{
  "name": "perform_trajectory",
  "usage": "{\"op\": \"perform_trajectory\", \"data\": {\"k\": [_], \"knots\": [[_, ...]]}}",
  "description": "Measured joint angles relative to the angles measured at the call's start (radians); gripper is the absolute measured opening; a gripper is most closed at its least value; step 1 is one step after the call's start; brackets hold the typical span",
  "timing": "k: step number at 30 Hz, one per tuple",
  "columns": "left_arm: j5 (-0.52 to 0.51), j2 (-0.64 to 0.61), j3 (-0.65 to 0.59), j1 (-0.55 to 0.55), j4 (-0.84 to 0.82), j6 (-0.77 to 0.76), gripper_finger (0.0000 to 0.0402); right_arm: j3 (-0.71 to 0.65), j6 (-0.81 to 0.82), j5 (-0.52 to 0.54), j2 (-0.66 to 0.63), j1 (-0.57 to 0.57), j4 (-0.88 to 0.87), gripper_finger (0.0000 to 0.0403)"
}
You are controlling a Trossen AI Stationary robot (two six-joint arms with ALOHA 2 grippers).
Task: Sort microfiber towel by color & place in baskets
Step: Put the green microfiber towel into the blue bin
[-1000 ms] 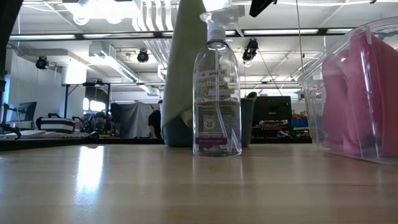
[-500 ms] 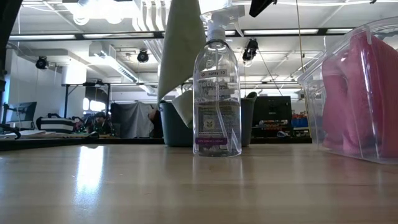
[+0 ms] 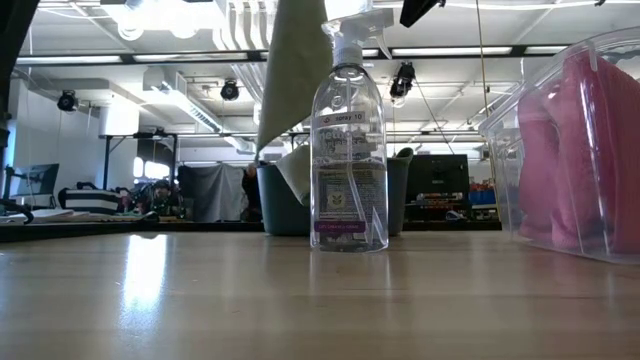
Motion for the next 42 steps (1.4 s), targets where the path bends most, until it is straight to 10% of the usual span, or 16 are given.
{"op": "perform_trajectory", "data": {"k": [42], "knots": [[0.204,0.051,0.0,0.133,0.102,-0.145,0.0,0.0,0.006,0.0,0.0,0.0,0.003,0.0082]]}}
